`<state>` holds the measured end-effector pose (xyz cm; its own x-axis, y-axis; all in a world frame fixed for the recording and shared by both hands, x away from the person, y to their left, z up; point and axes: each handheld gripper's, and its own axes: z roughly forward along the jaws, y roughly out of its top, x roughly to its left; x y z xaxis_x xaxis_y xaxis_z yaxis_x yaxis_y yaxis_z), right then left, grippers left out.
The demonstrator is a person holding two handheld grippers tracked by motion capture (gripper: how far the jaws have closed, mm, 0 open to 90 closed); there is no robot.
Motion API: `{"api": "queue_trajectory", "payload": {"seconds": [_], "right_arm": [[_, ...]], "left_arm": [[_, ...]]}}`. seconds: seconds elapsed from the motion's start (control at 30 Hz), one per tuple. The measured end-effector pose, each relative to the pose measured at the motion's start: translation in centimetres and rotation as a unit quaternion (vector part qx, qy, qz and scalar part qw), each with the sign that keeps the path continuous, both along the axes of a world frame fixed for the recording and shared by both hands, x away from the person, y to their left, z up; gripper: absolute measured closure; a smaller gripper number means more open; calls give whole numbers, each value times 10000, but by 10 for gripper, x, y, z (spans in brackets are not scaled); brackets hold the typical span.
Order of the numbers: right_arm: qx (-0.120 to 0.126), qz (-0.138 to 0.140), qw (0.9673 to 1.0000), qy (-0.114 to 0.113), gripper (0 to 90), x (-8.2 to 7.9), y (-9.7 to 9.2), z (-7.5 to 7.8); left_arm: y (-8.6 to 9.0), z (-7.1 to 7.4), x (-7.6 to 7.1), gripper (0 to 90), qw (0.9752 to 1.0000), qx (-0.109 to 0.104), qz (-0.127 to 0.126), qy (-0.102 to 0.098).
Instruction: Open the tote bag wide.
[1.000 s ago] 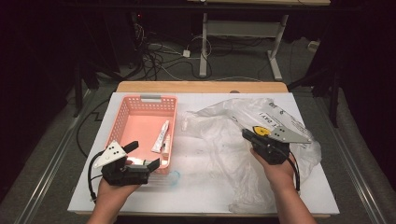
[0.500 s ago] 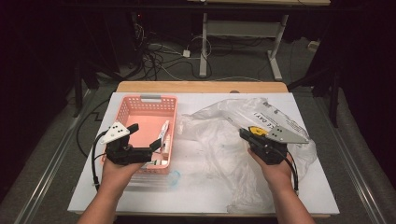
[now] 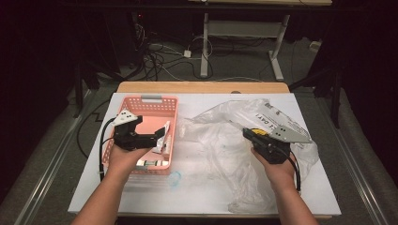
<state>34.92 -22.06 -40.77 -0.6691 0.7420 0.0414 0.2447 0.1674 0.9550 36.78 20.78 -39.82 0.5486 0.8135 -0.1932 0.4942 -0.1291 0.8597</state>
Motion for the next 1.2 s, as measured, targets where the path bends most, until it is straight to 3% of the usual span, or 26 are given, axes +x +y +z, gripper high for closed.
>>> {"api": "queue_trajectory", "payload": {"seconds": [0.3, 0.5, 0.6, 0.73, 0.9, 1.0, 1.2], "right_arm": [[38, -12, 9999, -118, 900, 3, -1, 3], [55, -12, 9999, -157, 900, 5, -4, 4], [58, 1, 9999, -142, 900, 5, -3, 4], [50, 1, 9998, -173, 900, 4, -4, 4], [64, -16, 9998, -164, 900, 4, -5, 4], [73, -8, 9999, -139, 900, 4, -5, 4], [74, -9, 9999, -129, 900, 4, -5, 3]], "left_arm": [[2, -10, 26, 0, 9995, -16, 126, 304], [2, -17, 41, 20, 9984, 156, 247, 493], [0, -21, 48, 52, 9971, 351, 236, 633], [-1, -25, 58, 107, 9952, 357, 195, 887], [-3, -31, 69, 125, 9910, 467, 220, 1233], [-6, -36, 74, 142, 9858, 552, 202, 1575], [-10, -47, 81, 202, 9750, 853, 124, 2050]]}}
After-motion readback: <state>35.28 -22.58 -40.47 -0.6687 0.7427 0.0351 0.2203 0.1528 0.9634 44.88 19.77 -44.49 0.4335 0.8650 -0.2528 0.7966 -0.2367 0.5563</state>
